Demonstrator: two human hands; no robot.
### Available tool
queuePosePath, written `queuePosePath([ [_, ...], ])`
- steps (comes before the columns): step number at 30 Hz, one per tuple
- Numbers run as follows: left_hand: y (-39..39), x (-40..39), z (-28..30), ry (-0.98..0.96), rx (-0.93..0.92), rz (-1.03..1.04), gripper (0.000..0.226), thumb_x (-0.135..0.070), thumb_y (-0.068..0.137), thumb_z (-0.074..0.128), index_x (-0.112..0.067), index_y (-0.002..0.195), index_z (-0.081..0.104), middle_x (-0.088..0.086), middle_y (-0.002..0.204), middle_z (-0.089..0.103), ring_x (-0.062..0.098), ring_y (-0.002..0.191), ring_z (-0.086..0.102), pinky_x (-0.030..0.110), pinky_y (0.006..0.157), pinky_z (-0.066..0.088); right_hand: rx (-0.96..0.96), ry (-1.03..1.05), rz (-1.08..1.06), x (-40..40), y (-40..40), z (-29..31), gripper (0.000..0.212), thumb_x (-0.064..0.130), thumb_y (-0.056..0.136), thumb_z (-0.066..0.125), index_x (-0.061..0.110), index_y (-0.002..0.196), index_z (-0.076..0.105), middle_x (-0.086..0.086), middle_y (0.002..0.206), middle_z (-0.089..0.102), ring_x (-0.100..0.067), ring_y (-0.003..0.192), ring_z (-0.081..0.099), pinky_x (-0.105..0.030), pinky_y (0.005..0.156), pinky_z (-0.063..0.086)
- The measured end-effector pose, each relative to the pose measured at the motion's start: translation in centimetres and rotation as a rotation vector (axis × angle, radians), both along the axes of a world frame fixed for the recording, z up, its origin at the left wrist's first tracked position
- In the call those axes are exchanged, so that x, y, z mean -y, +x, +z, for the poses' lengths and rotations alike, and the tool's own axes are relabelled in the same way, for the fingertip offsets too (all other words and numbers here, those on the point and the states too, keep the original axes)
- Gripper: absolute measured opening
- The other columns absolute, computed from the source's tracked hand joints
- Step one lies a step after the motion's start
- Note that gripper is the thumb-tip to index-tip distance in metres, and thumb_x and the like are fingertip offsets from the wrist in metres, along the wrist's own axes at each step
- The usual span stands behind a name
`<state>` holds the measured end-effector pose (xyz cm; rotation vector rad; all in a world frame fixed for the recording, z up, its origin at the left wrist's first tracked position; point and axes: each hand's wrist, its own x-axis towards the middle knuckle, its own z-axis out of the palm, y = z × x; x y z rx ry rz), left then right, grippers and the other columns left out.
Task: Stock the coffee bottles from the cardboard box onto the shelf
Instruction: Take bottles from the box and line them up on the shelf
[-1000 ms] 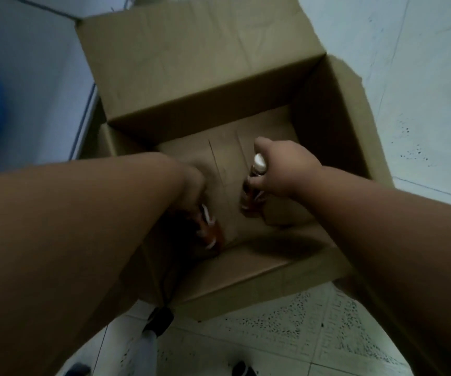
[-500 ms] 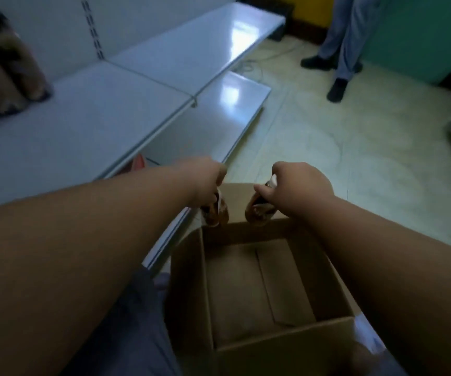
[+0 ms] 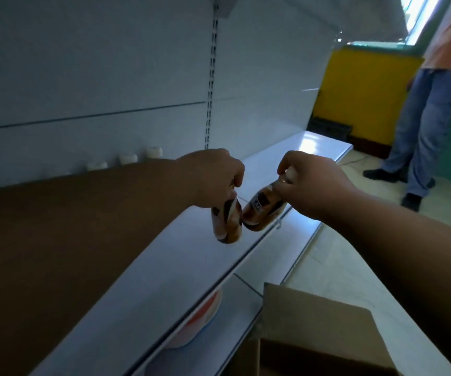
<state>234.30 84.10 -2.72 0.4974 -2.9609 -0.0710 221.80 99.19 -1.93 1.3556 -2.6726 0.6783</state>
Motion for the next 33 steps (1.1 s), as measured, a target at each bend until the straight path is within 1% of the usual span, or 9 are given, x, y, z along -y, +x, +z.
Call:
queuePosePath([
  [5,-1.1,5.5,-0.6,-0.068,-0.050,0.187,0.027,-0.041,0.087,0.063,-0.019,0.097,0.050,0.000,0.088,0.053,0.019,0.080,0.053,0.032,0.066,0.041,0.003,0.033,0.163,7.6,-0.8,-0.5,0.022,0.022,0.084,0.063,0.020,0.105,0.059,0.001,0.086,0.056,-0.017,0.074,0.050,-0.025,0.056,0.037],
  [7,-1.4,7.3,-0.9,-0.078,-0.040,0.220,0.026,-0.037,0.086,0.065,-0.018,0.099,0.052,0.001,0.090,0.055,0.020,0.081,0.055,0.034,0.068,0.045,-0.027,0.057,0.209,10.5,-1.0,-0.8,0.025,0.019,0.084,0.064,0.018,0.109,0.060,-0.001,0.093,0.054,-0.020,0.082,0.049,-0.026,0.067,0.038],
  [11,-2.2,10.3,-1.7,-0.071,-0.084,0.262,0.026,-0.033,0.085,0.067,-0.017,0.101,0.053,0.004,0.096,0.055,0.023,0.084,0.055,0.039,0.073,0.049,-0.088,0.094,0.289,15.8,-1.6,-1.7,0.029,0.011,0.083,0.065,0.018,0.110,0.062,-0.004,0.100,0.056,-0.019,0.086,0.050,-0.028,0.070,0.040],
  [14,-2.9,12.3,-2.5,-0.097,-0.131,0.306,0.028,-0.033,0.086,0.066,-0.015,0.102,0.052,0.006,0.098,0.055,0.023,0.082,0.054,0.036,0.069,0.045,-0.137,0.134,0.329,19.2,-2.4,-2.6,0.033,0.007,0.080,0.066,0.020,0.111,0.062,-0.002,0.099,0.050,-0.019,0.089,0.049,-0.028,0.073,0.039],
  [17,-3.6,13.5,-3.1,-0.138,-0.091,0.336,0.028,-0.030,0.088,0.064,-0.013,0.107,0.053,0.008,0.102,0.055,0.022,0.079,0.048,0.035,0.067,0.038,-0.124,0.151,0.356,21.8,-3.1,-3.3,0.033,0.007,0.079,0.068,0.020,0.109,0.062,-0.003,0.107,0.058,-0.019,0.093,0.052,-0.028,0.076,0.042],
  [22,-4.6,14.8,-3.3,-0.224,-0.082,0.345,0.028,-0.024,0.088,0.061,-0.014,0.113,0.055,0.008,0.106,0.061,0.025,0.085,0.057,0.034,0.070,0.041,-0.092,0.148,0.387,24.9,-4.1,-4.2,0.033,0.005,0.081,0.069,0.017,0.110,0.063,-0.004,0.112,0.064,-0.023,0.106,0.059,-0.031,0.083,0.049],
  [28,-4.8,15.3,-4.2,-0.230,-0.157,0.399,0.037,-0.026,0.090,0.060,-0.011,0.121,0.048,0.012,0.118,0.053,0.029,0.100,0.056,0.037,0.077,0.043,0.020,0.010,0.386,26.7,-4.8,-5.7,0.038,0.009,0.089,0.059,0.023,0.123,0.054,-0.010,0.114,0.060,-0.025,0.090,0.059,-0.029,0.067,0.047],
  [30,-4.7,15.1,-4.3,-0.220,-0.183,0.429,0.036,-0.023,0.089,0.063,-0.010,0.118,0.047,0.012,0.118,0.048,0.028,0.097,0.055,0.034,0.071,0.039,0.094,-0.034,0.378,26.4,-4.9,-5.8,0.046,0.011,0.090,0.059,0.024,0.133,0.046,-0.012,0.117,0.061,-0.024,0.091,0.058,-0.029,0.069,0.048],
  [33,-4.3,14.4,-3.9,-0.241,-0.181,0.458,0.035,-0.019,0.086,0.067,-0.010,0.113,0.046,0.012,0.116,0.047,0.027,0.094,0.054,0.032,0.067,0.035,0.144,-0.068,0.344,24.8,-4.8,-5.7,0.063,0.006,0.086,0.064,0.023,0.141,0.037,-0.012,0.125,0.059,-0.026,0.105,0.059,-0.028,0.075,0.045],
])
